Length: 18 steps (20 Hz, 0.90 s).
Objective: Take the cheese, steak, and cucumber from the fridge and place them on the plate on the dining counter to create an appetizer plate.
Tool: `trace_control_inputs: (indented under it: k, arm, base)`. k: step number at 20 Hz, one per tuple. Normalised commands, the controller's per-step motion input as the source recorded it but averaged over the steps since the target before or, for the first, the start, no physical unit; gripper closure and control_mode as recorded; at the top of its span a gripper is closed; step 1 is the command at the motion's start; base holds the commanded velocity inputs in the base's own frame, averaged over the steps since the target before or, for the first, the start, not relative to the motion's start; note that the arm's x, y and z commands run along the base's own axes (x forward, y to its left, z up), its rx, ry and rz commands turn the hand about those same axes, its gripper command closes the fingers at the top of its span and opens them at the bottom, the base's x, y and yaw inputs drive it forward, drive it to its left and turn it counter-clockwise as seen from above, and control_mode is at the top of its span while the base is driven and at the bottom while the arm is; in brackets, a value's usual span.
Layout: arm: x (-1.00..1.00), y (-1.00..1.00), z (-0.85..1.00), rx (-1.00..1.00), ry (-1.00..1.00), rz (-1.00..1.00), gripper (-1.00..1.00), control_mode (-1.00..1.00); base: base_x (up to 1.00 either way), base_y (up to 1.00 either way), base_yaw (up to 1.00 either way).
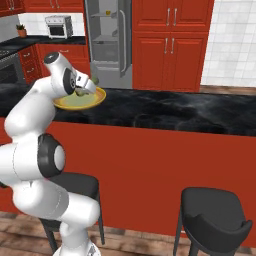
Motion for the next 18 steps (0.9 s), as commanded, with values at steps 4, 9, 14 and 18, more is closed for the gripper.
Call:
trace_control_inputs:
  k: [4,9,14,18]
  arm:
    - [0.10,0.00,-0.31,0.00,0.11,-0.02,1.00,-1.00]
    - [0.00,0.00,-0.24,0.00,0.07,-0.02,1.00,-1.00]
    - [0.00,0.00,-0.17,0.00,0.03,-0.01,1.00,-1.00]
    - [0.00,0.00,-0.13,0.00,0.01,-0.01,1.00,-1.00]
  base:
    - [0.00,0.00,0.00]
    - [0.00,0.00,0.00]
    - [0.00,0.00,0.00]
    - [0.00,0.00,0.00]
